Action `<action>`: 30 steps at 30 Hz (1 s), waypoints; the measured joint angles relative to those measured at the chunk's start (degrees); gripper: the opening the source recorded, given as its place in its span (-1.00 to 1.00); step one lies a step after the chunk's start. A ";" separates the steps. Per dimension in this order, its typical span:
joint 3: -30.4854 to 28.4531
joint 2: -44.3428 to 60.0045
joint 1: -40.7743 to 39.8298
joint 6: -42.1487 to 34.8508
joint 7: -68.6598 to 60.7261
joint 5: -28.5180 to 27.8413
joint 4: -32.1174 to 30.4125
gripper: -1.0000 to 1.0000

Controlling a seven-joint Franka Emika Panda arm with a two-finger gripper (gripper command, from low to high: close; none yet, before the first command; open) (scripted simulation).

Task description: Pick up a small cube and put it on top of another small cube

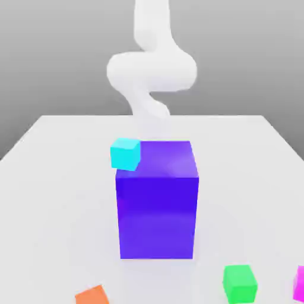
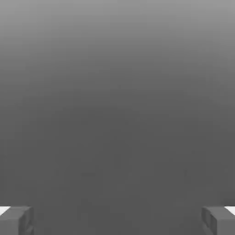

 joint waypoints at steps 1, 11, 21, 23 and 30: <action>0.27 2.26 0.77 0.56 -0.99 -0.09 0.23 0.00; 3.80 23.17 7.00 5.67 -10.07 -0.95 2.40 0.00; 7.89 44.00 13.64 10.68 -17.71 -3.75 4.57 0.00; 8.50 48.20 14.57 11.66 -19.03 -4.61 5.01 0.00; 10.86 63.01 18.49 15.00 -23.04 -8.51 6.60 0.00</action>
